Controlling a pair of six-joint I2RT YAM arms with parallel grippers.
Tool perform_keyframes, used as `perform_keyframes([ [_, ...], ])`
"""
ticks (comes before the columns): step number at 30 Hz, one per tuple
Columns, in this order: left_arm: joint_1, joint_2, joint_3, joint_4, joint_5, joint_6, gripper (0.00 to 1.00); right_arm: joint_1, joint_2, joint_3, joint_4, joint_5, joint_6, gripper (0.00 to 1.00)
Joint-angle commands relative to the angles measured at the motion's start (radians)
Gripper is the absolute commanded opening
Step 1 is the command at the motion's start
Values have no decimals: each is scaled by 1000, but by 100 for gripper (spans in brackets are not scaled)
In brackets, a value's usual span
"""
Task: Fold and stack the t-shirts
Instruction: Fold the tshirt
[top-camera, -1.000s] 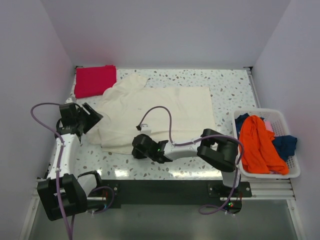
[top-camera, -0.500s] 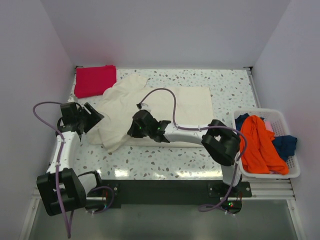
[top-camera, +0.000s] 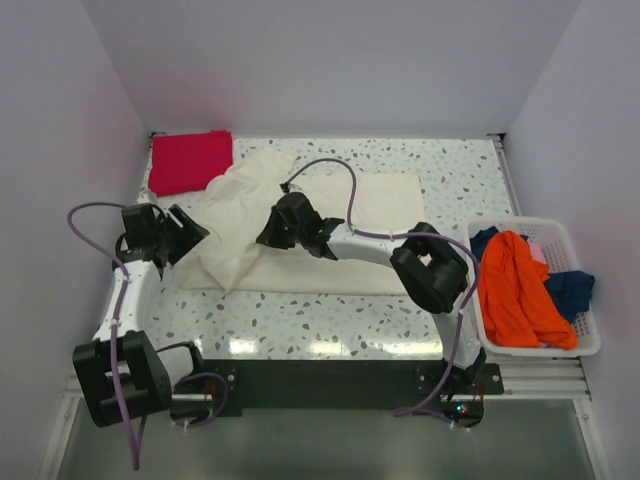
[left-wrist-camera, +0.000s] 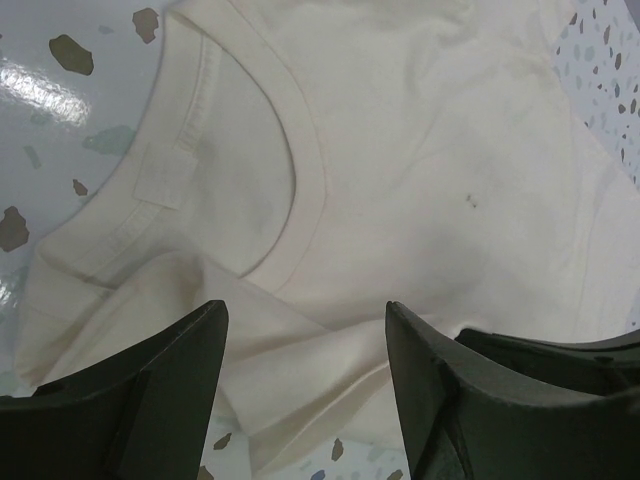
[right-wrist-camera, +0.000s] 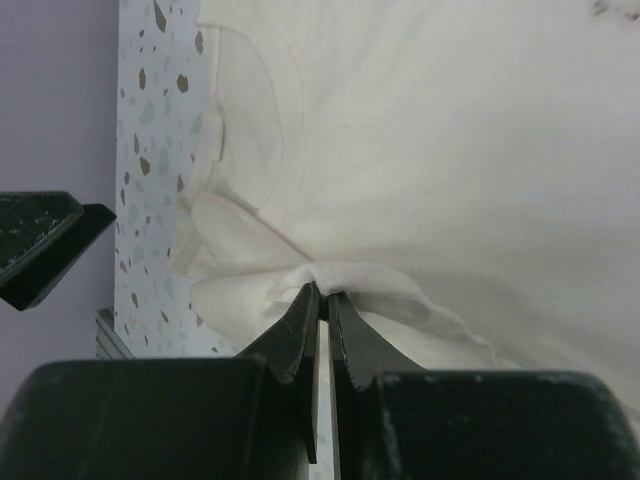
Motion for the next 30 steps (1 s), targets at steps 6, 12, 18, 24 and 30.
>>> perform_keyframes([
  [6, -3, 12, 22, 35, 11, 22, 69, -66, 34, 66, 131, -50, 35, 0],
  [12, -3, 14, 20, 29, 2, 17, 69, -94, 69, 60, 181, -75, 90, 0],
  [18, -1, 22, -8, 11, -56, -11, 68, -109, 92, 43, 224, -102, 140, 2],
  [24, -1, 15, -73, 5, -151, -67, 65, -118, 62, -5, 241, -90, 138, 29],
  [30, -1, 70, -103, 43, -116, -80, 62, -123, -4, -8, 125, -26, 9, 49],
])
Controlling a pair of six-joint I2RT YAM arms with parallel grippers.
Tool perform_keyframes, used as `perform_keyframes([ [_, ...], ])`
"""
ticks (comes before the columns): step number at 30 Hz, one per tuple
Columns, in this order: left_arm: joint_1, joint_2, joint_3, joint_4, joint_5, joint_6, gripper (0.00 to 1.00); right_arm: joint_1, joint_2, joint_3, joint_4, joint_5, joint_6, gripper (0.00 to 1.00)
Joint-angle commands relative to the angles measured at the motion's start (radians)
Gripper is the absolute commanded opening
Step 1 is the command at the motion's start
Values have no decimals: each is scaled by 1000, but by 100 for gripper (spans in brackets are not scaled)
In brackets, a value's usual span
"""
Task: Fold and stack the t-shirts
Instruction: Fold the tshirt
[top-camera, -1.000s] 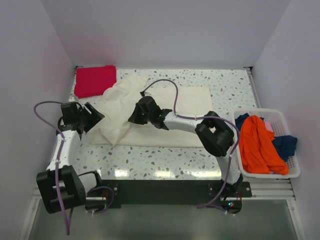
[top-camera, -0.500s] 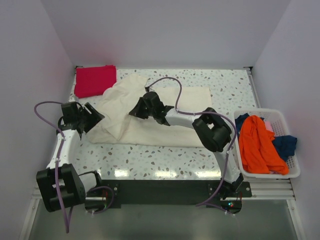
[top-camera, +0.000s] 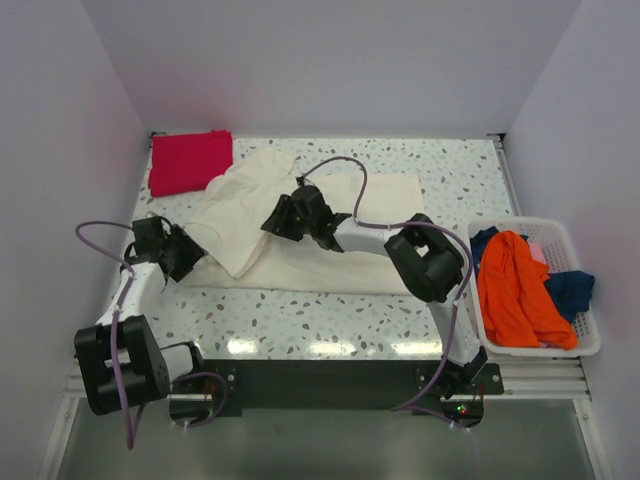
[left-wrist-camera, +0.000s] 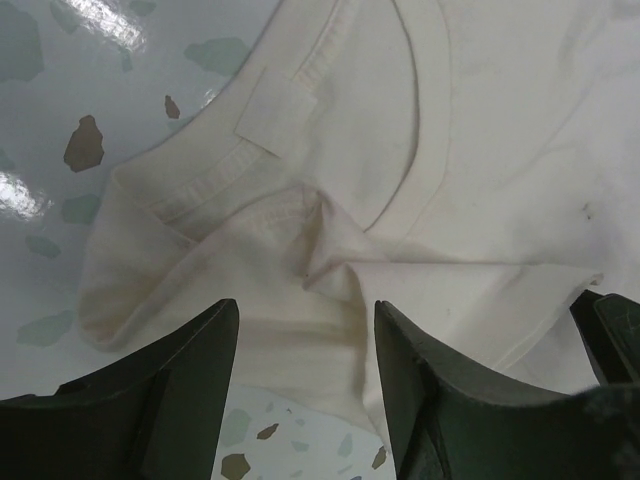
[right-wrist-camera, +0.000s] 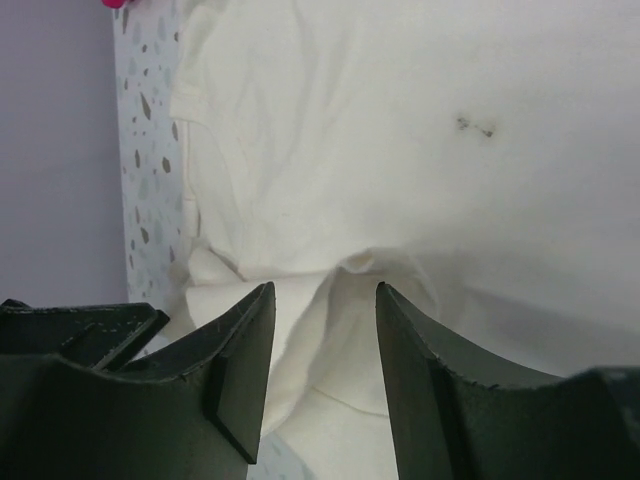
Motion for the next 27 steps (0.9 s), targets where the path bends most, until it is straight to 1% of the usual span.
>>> perform_keyframes([
  [1, -1, 31, -7, 56, 13, -21, 61, -7, -102, 7, -74, 54, -117, 49],
  [9, -3, 112, 28, 85, 41, -43, 55, 59, -147, 19, -216, 74, -252, 49],
  [15, -17, 181, 63, 126, 78, -66, 51, 125, -118, 79, -298, 76, -315, 50],
  [16, -21, 190, 74, 128, 81, -67, 51, 140, -107, 90, -317, 74, -323, 52],
  [20, -31, 224, 98, 146, 92, -80, 50, 173, -95, 124, -340, 83, -353, 57],
  [27, -35, 282, 144, 166, 107, -91, 49, 194, -53, 159, -354, 76, -366, 57],
])
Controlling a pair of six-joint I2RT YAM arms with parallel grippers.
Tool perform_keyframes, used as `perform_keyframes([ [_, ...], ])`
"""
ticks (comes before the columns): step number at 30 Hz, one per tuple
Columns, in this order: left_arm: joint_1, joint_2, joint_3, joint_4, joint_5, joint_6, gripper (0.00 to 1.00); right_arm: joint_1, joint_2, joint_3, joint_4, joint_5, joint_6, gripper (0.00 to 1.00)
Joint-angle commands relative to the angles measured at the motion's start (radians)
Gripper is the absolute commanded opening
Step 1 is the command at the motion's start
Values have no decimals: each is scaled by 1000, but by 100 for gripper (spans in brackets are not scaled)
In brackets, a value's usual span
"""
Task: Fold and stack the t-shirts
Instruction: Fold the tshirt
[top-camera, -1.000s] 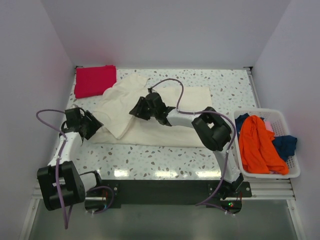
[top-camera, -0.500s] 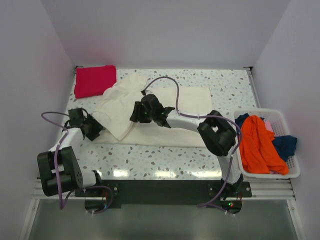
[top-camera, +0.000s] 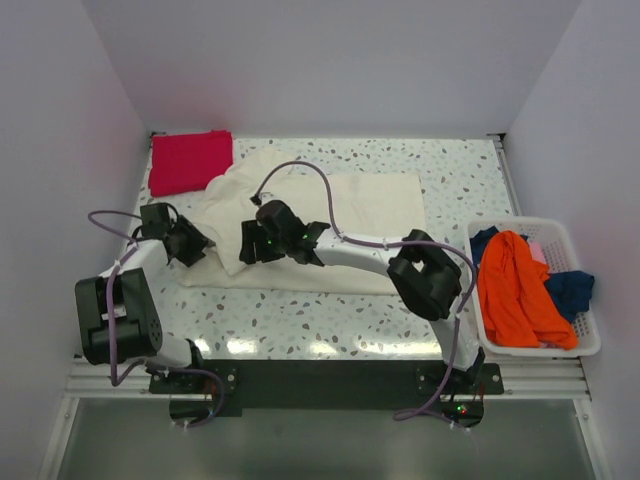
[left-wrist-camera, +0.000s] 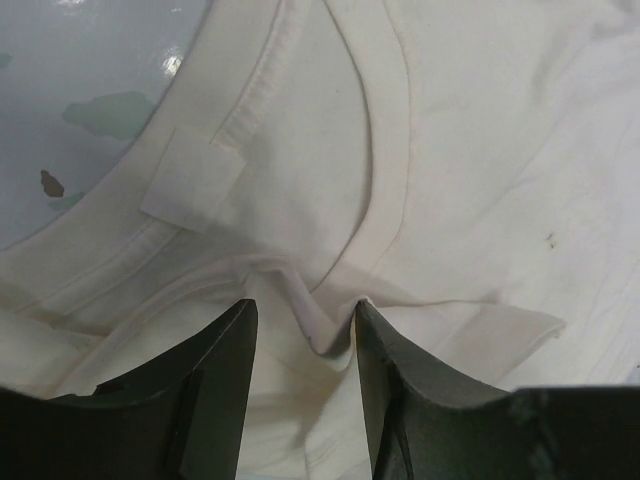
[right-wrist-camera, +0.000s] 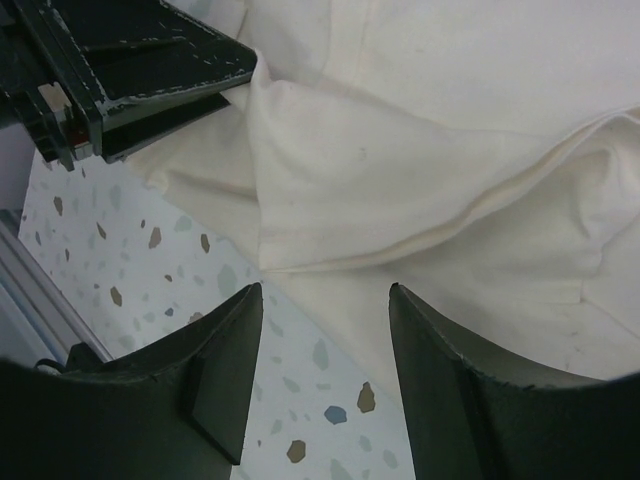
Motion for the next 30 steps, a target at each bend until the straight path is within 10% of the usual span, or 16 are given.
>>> perform_keyframes([
  [1, -9, 24, 54, 63, 28, -18, 49, 1, 31, 45, -29, 10, -34, 57],
  [19, -20, 142, 163, 103, 53, -50, 49, 2, 169, 232, -106, 76, -42, 56],
  [30, -25, 115, 239, 61, 76, -9, 56, -57, 191, 272, -105, 75, 53, 0],
])
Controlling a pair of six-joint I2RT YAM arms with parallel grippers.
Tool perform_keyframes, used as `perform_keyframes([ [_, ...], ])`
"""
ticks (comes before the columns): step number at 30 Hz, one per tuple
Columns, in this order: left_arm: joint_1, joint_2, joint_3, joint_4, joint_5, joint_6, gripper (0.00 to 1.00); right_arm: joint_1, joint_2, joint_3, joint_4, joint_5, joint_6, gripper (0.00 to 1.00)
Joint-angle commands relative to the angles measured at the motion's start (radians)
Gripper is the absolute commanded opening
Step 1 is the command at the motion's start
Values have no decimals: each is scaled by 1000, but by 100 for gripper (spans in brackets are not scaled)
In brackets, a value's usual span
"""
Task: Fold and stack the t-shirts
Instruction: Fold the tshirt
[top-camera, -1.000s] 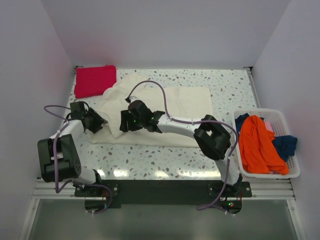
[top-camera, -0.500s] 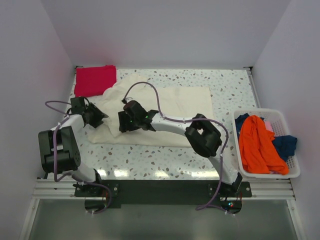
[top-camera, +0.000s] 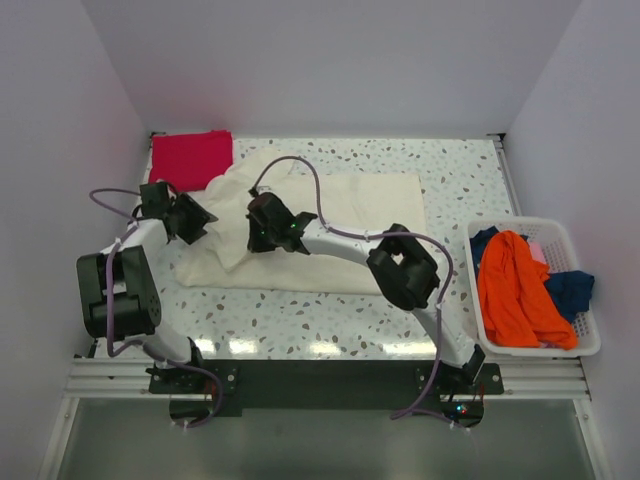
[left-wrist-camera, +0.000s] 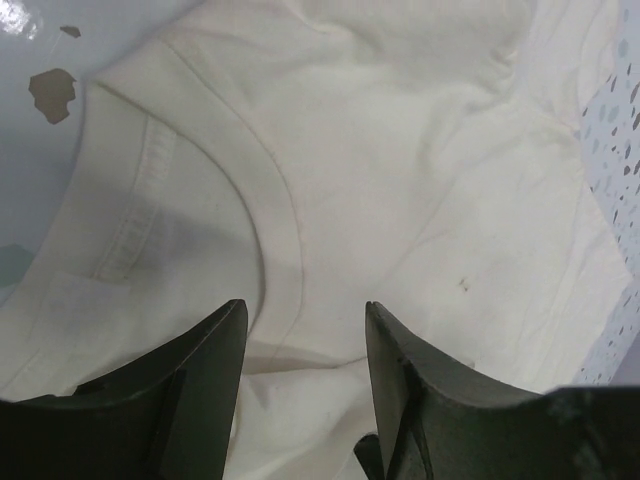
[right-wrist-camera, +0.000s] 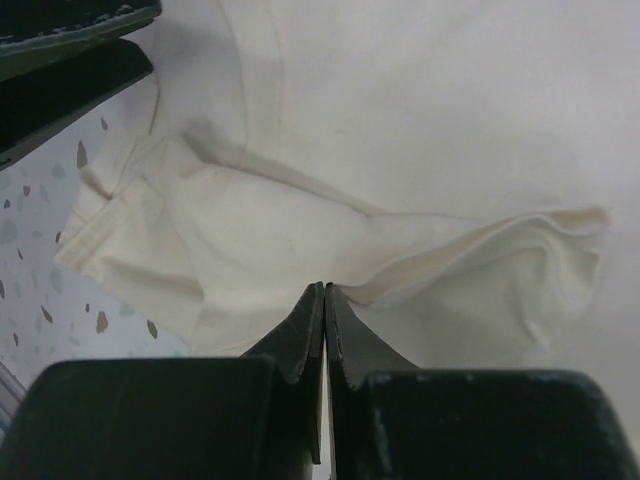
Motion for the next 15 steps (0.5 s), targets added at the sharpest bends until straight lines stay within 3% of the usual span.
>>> perform_keyframes([
  [1, -4, -50, 66, -7, 18, 23, 56, -42, -5, 37, 16, 10, 55, 0],
  [8, -19, -165, 66, -157, -39, 80, 59, -90, -23, 0, 82, -42, 96, 1],
  [11, -56, -250, 11, -202, -126, 89, 63, -90, -65, -29, 105, -36, 47, 15],
  [15, -88, -358, -122, -219, -166, 89, 64, -94, -102, -35, 85, 4, -45, 23],
])
